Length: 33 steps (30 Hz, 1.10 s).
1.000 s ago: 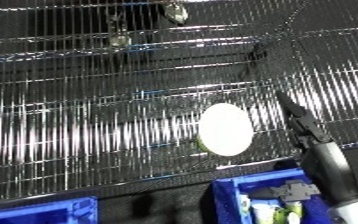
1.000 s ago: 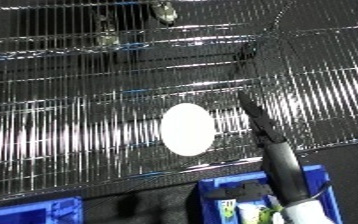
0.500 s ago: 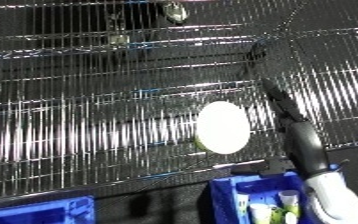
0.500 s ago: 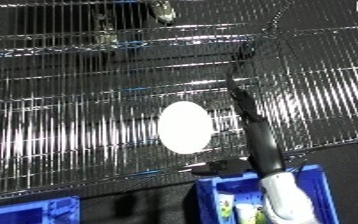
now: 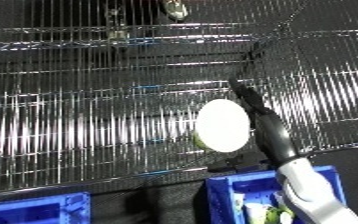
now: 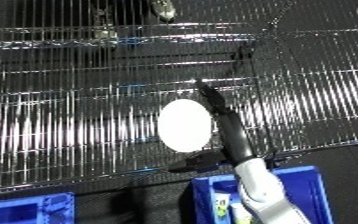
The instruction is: Pick up the object and place it into the box
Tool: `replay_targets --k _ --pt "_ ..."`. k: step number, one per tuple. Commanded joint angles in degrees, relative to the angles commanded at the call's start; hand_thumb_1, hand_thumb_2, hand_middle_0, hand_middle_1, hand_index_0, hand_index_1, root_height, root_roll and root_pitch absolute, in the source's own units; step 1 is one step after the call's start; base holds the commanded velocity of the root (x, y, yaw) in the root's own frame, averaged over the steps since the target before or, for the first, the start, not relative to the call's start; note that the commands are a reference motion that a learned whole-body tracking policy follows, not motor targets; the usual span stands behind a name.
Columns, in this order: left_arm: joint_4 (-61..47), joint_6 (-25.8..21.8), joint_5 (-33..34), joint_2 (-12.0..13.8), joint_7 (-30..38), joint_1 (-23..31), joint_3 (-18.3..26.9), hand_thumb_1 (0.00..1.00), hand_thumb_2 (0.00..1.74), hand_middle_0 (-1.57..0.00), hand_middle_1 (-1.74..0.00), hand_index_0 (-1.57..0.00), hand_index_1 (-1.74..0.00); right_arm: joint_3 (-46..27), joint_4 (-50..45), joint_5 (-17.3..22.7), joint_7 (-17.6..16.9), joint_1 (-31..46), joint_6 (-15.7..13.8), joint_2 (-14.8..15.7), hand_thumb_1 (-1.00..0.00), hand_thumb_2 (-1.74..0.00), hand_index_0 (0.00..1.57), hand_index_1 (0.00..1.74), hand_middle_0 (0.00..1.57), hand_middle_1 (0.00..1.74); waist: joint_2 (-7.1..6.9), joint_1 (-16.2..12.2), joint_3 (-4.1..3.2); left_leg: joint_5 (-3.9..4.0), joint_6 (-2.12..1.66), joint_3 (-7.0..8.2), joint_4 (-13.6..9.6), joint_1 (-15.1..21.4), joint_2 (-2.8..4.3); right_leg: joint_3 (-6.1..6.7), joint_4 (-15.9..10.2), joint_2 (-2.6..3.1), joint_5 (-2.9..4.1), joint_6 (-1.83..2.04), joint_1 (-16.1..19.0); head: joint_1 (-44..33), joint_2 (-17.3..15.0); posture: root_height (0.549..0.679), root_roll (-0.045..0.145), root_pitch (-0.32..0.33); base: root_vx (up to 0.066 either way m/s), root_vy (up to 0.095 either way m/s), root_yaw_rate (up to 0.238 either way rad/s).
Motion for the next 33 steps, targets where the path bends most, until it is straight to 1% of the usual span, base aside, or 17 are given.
replay_targets --k 6,8,10,12,16,18,21,25,29,33 --pt "-0.7 0.1 0.2 -0.3 0.3 0.2 -0.3 0.0 0.0 0.0 0.0 0.0 0.0 0.7 -0.2 -0.4 0.7 -0.4 0.8 0.9 -0.55 -0.96 0.86 0.96 0.86 0.96 0.28 0.1 0.0 0.13 -0.08 0.02 -0.2 0.2 -0.14 0.07 0.1 -0.11 -0.07 -0.09 0.1 0.5 0.5 0.648 0.072 0.118 0.011 0.002 0.021" --pt "-0.8 0.2 0.3 -0.3 0.3 0.3 -0.1 0.0 0.0 0.0 0.0 0.0 0.0 0.7 -0.3 -0.3 0.7 -0.1 0.8 0.9 -0.65 -1.13 1.02 1.13 1.02 1.13 0.3 0.0 0.0 0.01 -0.07 0.02 0.0 0.2 -0.14 0.13 0.3 -0.12 -0.2 -0.16 0.1 0.5 1.9 0.648 0.072 0.117 0.018 -0.001 -0.001" --pt "-0.9 0.3 0.3 -0.3 0.3 0.4 0.0 0.0 0.0 0.0 0.0 0.0 0.0 0.5 -0.5 -0.1 0.4 0.4 0.8 0.7 -0.75 -1.3 1.18 1.3 1.18 1.3 0.26 -0.1 0.0 -0.14 -0.03 0.1 0.1 0.3 -0.15 0.24 0.5 -0.1 -0.34 -0.21 0.1 0.3 2.6 0.648 0.073 0.116 0.017 0.0 -0.022" --pt "-1.0 0.3 0.1 -0.3 0.4 0.5 0.2 0.0 0.0 0.0 0.0 0.0 0.0 0.3 -0.9 0.2 0.0 1.0 0.5 0.4 -0.85 -1.48 1.33 1.48 1.33 1.48 0.17 -0.4 0.0 -0.14 -0.01 0.27 0.0 0.4 -0.11 0.42 0.3 0.05 -0.35 -0.19 0.1 -0.2 3.1 0.648 0.073 0.117 0.002 0.002 -0.066" --pt "-1.0 0.0 0.0 -0.5 0.8 0.9 0.5 0.0 0.0 0.0 0.0 0.0 0.0 -0.7 -2.4 0.7 -1.0 2.7 -0.9 -0.2 -0.85 -1.48 1.33 1.48 1.33 1.48 -0.13 -1.0 0.0 -0.05 -0.11 0.62 -0.1 0.5 0.25 0.65 0.0 0.32 -0.18 -0.09 0.1 -1.1 4.2 0.648 0.072 0.12 -0.014 -0.003 -0.091" --pt "-0.9 -0.3 0.1 -0.6 1.0 1.1 0.7 0.0 0.0 0.0 0.0 0.0 0.0 -1.7 -3.7 0.5 -1.6 3.8 -2.0 -0.6 -0.85 -1.48 1.33 1.48 1.33 1.48 -0.32 -1.4 0.0 -0.11 -0.12 0.78 -0.1 0.6 0.43 0.79 -0.1 0.45 -0.14 -0.06 0.1 -2.1 4.7 0.648 0.071 0.12 -0.019 -0.007 -0.105" --pt "-0.5 -0.8 0.0 -0.9 1.3 1.4 1.3 0.0 0.0 0.0 0.0 0.0 0.0 -3.7 -7.5 -0.4 -2.7 5.8 -3.9 -1.5 -0.85 -1.48 1.33 1.48 1.33 1.48 -0.76 -2.3 0.0 -0.24 -0.18 1.13 -0.2 0.8 0.73 1.12 -0.4 0.79 -0.11 0.01 0.1 -3.8 5.3 0.648 0.069 0.121 -0.021 -0.004 -0.14" --pt "0.0 -1.4 -0.1 -1.2 1.9 2.1 2.9 0.0 0.0 0.0 0.0 0.0 0.0 -7.7 -16.3 -3.8 -6.0 10.9 -6.2 -2.6 -0.85 -1.48 1.33 1.48 1.33 1.48 -1.61 -4.2 0.0 -0.49 -0.24 1.9 -0.2 1.1 1.27 1.87 -0.7 1.44 0.0 0.2 0.1 -6.7 6.3 0.649 0.067 0.123 -0.021 0.01 -0.181" --pt "0.3 -1.7 -0.3 -1.7 2.6 2.6 5.0 0.0 0.0 0.0 0.0 0.0 0.0 -12.6 -25.1 -8.1 -9.9 18.4 -8.6 -3.6 -0.85 -1.48 1.33 1.48 1.33 1.48 -2.56 -6.5 0.0 -0.81 -0.13 2.95 -0.1 1.6 1.91 2.84 -1.2 2.15 0.28 0.46 0.2 -9.6 7.3 0.649 0.064 0.125 -0.025 0.015 -0.21" --pt "0.4 -2.0 -0.4 -1.9 3.3 3.1 6.9 0.0 0.0 0.0 0.0 0.0 0.0 -17.0 -31.0 -11.3 -13.5 26.3 -10.5 -4.8 -0.85 -1.48 1.33 1.48 1.33 1.48 -3.51 -8.8 0.0 -1.28 -0.06 3.99 0.0 2.3 2.57 3.79 -1.8 2.77 0.65 0.75 0.6 -11.4 8.5 0.65 0.059 0.124 -0.027 0.0 -0.22"
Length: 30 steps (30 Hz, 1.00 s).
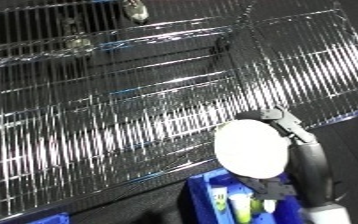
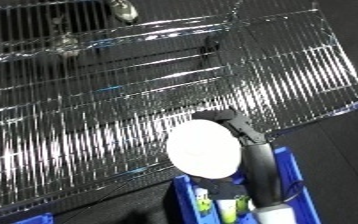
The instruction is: Pick up the object and place it into the box
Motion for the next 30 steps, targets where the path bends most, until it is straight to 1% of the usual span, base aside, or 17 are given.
replay_targets --k 2,5,7,8,10,12,14,16,20,22,24,28,30 --pt "0.2 -0.2 0.1 0.0 0.0 0.3 0.8 0.0 0.0 0.0 0.0 0.0 0.0 -1.6 -1.0 -0.7 -1.3 3.7 -0.7 -0.5 -0.85 -1.48 1.33 1.48 1.33 1.48 -0.36 -1.0 0.0 -0.31 0.01 0.39 0.1 0.4 0.26 0.43 -0.3 0.2 0.15 0.12 0.3 -0.7 0.3 0.65 0.058 0.122 -0.029 -0.015 -0.205" --pt "0.6 -0.5 0.1 0.1 -0.1 0.8 1.9 0.0 0.0 0.0 0.0 0.0 0.0 -3.7 -0.8 0.1 -2.5 9.3 -1.5 -0.7 -0.85 -1.48 1.33 1.48 1.33 1.48 -0.79 -2.6 0.0 -0.76 0.03 1.02 0.2 1.1 0.6 1.08 -0.9 0.49 0.38 0.27 0.8 -0.7 -0.3 0.651 0.056 0.118 -0.035 -0.017 -0.223" --pt "0.7 -0.6 0.1 0.2 0.0 1.2 2.4 0.0 0.0 0.0 0.0 0.0 0.0 -4.8 0.5 2.0 -2.2 12.6 -1.7 -0.5 -0.85 -1.48 1.33 1.48 1.33 1.48 -0.95 -3.5 0.0 -0.98 0.07 1.42 0.1 1.7 0.74 1.45 -1.4 0.67 0.5 0.35 1.3 0.5 -2.2 0.652 0.056 0.115 -0.043 -0.015 -0.225" --pt "0.7 -0.5 0.0 0.3 0.0 1.3 2.7 0.0 0.0 0.0 0.0 0.0 0.0 -5.3 1.7 3.3 -1.5 14.0 -1.6 -0.3 -0.85 -1.48 1.33 1.48 1.33 1.48 -0.98 -3.8 0.0 -1.1 0.08 1.6 0.0 2.1 0.77 1.62 -1.6 0.73 0.56 0.39 1.7 1.7 -4.6 0.653 0.056 0.112 -0.045 -0.011 -0.228" --pt "1.0 -0.4 -0.2 0.3 0.2 1.4 2.8 0.0 0.0 0.0 0.0 0.0 0.0 -5.8 4.8 6.1 0.6 16.3 -1.7 0.0 -0.85 -1.48 1.33 1.48 1.33 1.48 -0.98 -4.5 0.0 -1.33 0.05 1.9 -0.1 3.0 0.83 1.92 -2.1 0.74 0.74 0.47 2.4 4.1 -8.9 0.654 0.057 0.105 -0.04 -0.007 -0.212" --pt "1.7 -0.6 -0.6 0.3 0.3 1.4 2.4 0.0 0.0 0.0 0.0 0.0 0.0 -6.0 9.0 10.3 4.0 17.6 -1.6 0.4 -0.85 -1.48 1.33 1.48 1.33 1.48 -0.88 -5.0 0.0 -1.57 -0.12 2.08 -0.1 3.9 0.88 2.24 -2.7 0.64 1.02 0.48 3.3 7.5 -13.4 0.655 0.058 0.094 -0.018 0.001 -0.189" --pt "2.9 -1.1 -1.3 -0.1 0.0 1.3 1.4 0.0 0.0 0.0 0.0 0.0 0.0 -6.1 13.7 14.3 7.4 18.3 -1.3 0.6 -0.85 -1.48 1.33 1.48 1.33 1.48 -0.51 -5.5 0.0 -1.72 -0.3 2.09 -0.3 5.2 0.81 2.68 -3.3 0.52 1.28 0.42 4.4 11.4 -17.2 0.656 0.061 0.082 0.01 0.029 -0.167" --pt "4.1 -1.8 -2.1 -0.6 -0.6 1.2 0.2 0.0 0.0 0.0 0.0 0.0 0.0 -6.0 18.7 18.0 10.8 18.6 -0.4 0.5 -0.85 -1.48 1.33 1.48 1.33 1.48 0.19 -5.9 0.0 -1.72 -0.46 2.11 -1.0 6.7 0.61 3.19 -4.2 0.37 1.57 0.39 5.4 15.2 -19.8 0.658 0.065 0.071 0.025 0.058 -0.147" --pt "6.0 -2.9 -2.8 -1.2 -2.6 1.3 -1.6 0.0 0.0 0.0 0.0 0.0 0.0 -4.9 28.8 22.1 17.3 17.4 2.4 -0.1 -0.85 -1.48 1.33 1.48 1.33 1.48 2.14 -6.0 0.0 -1.47 -0.66 2.27 -2.8 9.1 -0.1 3.84 -6.3 0.0 2.08 0.36 7.1 23.7 -22.6 0.661 0.072 0.058 0.022 0.065 -0.105" --pt "6.9 -3.2 -2.9 -1.3 -3.8 1.1 -2.1 0.0 0.0 0.0 0.0 0.0 0.0 -4.7 34.2 22.7 20.0 16.3 3.5 -0.4 -0.75 -1.3 1.18 1.3 1.18 1.3 3.07 -5.9 0.0 -1.55 -0.7 2.41 -3.2 9.9 -0.45 4.01 -7.1 -0.23 2.2 0.32 7.8 28.0 -23.8 0.661 0.076 0.052 0.02 0.053 -0.067" --pt "7.7 -3.3 -2.8 -1.4 -5.0 0.9 -2.5 0.0 0.0 0.0 0.0 0.0 0.0 -4.7 39.2 23.1 22.0 15.3 3.9 -0.5 -0.65 -1.13 1.02 1.13 1.02 1.13 3.78 -5.7 -0.01 -1.73 -0.7 2.57 -3.2 10.4 -0.71 4.11 -7.5 -0.43 2.23 0.29 8.3 30.4 -24.2 0.662 0.08 0.046 0.017 0.039 -0.04" --pt "8.6 -3.1 -2.4 -1.5 -6.5 0.8 -3.0 0.0 0.0 0.0 0.0 0.0 0.0 -5.2 47.6 23.0 24.3 14.0 4.0 -0.4 -0.45 -0.78 0.71 0.78 0.71 0.78 4.72 -5.4 -0.47 -2.13 -0.66 2.79 -3.1 11.0 -1.03 4.09 -7.7 -0.76 2.16 0.36 8.9 34.4 -25.5 0.663 0.085 0.04 0.013 0.017 0.003" --pt "8.7 -2.9 -2.1 -1.6 -7.0 0.9 -3.3 0.0 0.0 0.0 0.0 0.0 0.0 -5.4 51.3 22.9 25.2 13.5 3.7 -0.1 -0.35 -0.61 0.55 0.61 0.55 0.61 5.05 -5.3 -0.77 -2.18 -0.63 2.84 -3.1 11.2 -1.13 4.09 -7.8 -0.86 2.18 0.41 9.0 35.4 -25.9 0.663 0.087 0.039 0.009 0.009 0.037"
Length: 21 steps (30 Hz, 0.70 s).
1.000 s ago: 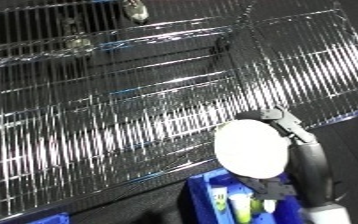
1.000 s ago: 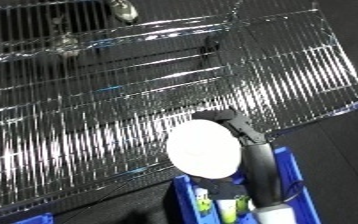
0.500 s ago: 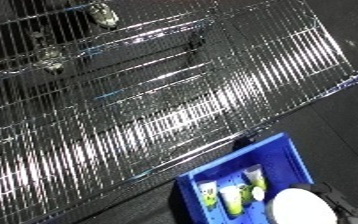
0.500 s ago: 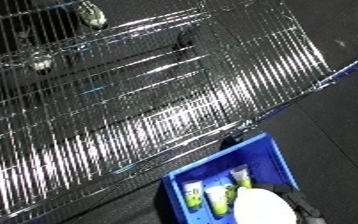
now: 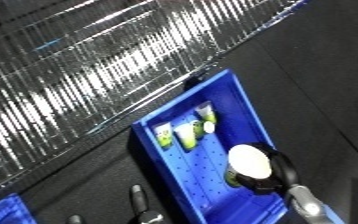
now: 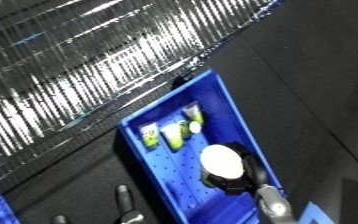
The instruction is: Pick up the object and place it into the box
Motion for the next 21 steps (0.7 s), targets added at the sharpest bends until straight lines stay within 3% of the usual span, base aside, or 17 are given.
replay_targets --k 7,21 --pt "0.3 1.0 0.3 0.0 -1.4 -0.3 -0.8 0.0 0.0 0.0 0.0 0.0 0.0 -0.8 6.6 -0.4 1.3 -0.5 -1.0 0.6 0.0 0.0 0.0 0.0 0.0 0.0 0.76 0.4 -0.7 0.38 0.21 -0.27 -1.0 0.5 -0.41 0.06 -0.2 0.15 0.19 0.25 -0.1 1.2 0.1 0.663 0.088 0.041 0.0 0.006 0.046" --pt "0.4 1.7 0.5 0.3 -1.5 -0.9 -1.0 0.0 0.0 0.0 0.0 0.0 0.0 1.0 6.1 -4.2 1.1 -0.5 -3.9 2.3 0.0 0.0 0.0 0.0 0.0 0.0 -0.05 1.2 -1.39 1.05 0.38 -1.5 -1.6 -0.1 -0.81 -0.24 -0.2 0.98 0.27 0.26 -0.4 -1.4 1.0 0.663 0.085 0.044 -0.009 -0.007 0.044"
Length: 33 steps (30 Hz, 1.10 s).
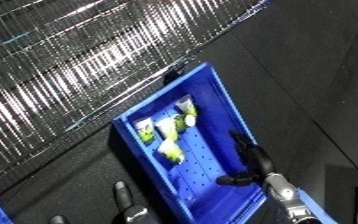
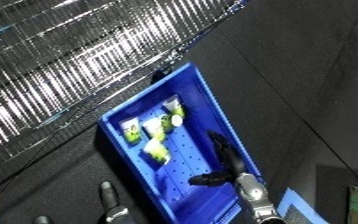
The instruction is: Pick up the object and place it into the box
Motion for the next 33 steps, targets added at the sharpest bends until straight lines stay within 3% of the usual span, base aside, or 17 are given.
replay_targets --k 9,17,24,29,33 --pt "0.5 1.5 0.6 0.8 0.8 -1.1 0.6 0.0 0.0 0.0 0.0 0.0 0.0 3.7 -3.3 -2.6 3.5 -1.8 1.7 1.7 0.0 0.0 0.0 0.0 0.0 0.0 -2.01 1.5 -0.19 0.34 0.14 -1.39 0.5 -0.8 -0.03 -0.79 1.3 0.65 -0.74 -0.42 0.3 -8.8 -0.7 0.662 0.079 0.038 -0.012 -0.03 0.088" --pt "0.9 3.2 1.4 2.2 1.6 -2.7 1.7 0.0 0.0 0.0 0.0 0.0 0.0 7.3 -7.7 -2.8 5.9 -3.7 6.0 3.3 0.0 0.0 0.0 0.0 0.0 0.0 -4.37 3.1 -0.19 0.95 0.12 -2.23 0.8 -1.5 0.42 -1.88 2.3 0.99 -1.3 -0.6 0.6 -20.9 0.5 0.661 0.072 0.034 -0.015 -0.046 0.117" --pt "2.1 3.9 2.0 2.3 1.9 -4.3 2.0 0.0 0.0 0.0 0.0 0.0 0.0 9.6 -7.3 -4.6 5.5 -6.4 9.7 4.8 0.0 0.0 0.0 0.0 0.0 0.0 -5.2 4.7 -0.51 1.64 0.03 -3.18 0.9 -2.3 0.56 -3.0 2.8 0.99 -1.87 -0.8 0.7 -33.1 1.3 0.66 0.066 0.035 0.003 -0.02 0.132" --pt "2.9 4.7 3.0 2.6 1.7 -5.8 1.8 0.0 0.0 0.0 0.0 0.0 0.0 10.8 -6.2 -6.8 4.6 -7.8 13.4 5.7 0.0 0.0 0.0 0.0 0.0 0.0 -5.36 6.0 -0.52 2.7 0.01 -3.99 0.5 -3.2 0.54 -3.88 3.5 0.83 -2.23 -0.7 0.4 -43.9 2.5 0.659 0.062 0.038 0.011 -0.03 0.184" --pt "3.0 4.9 4.5 3.0 1.2 -6.8 1.0 0.0 0.0 0.0 0.0 0.0 0.0 11.2 -4.7 -5.0 3.5 -8.0 15.1 7.0 0.0 0.0 0.0 0.0 0.0 0.0 -5.28 7.1 -0.46 3.73 -0.06 -4.82 -0.4 -3.7 0.4 -4.74 3.9 0.74 -2.51 -0.51 0.2 -51.3 3.6 0.659 0.06 0.043 0.016 -0.063 0.287"
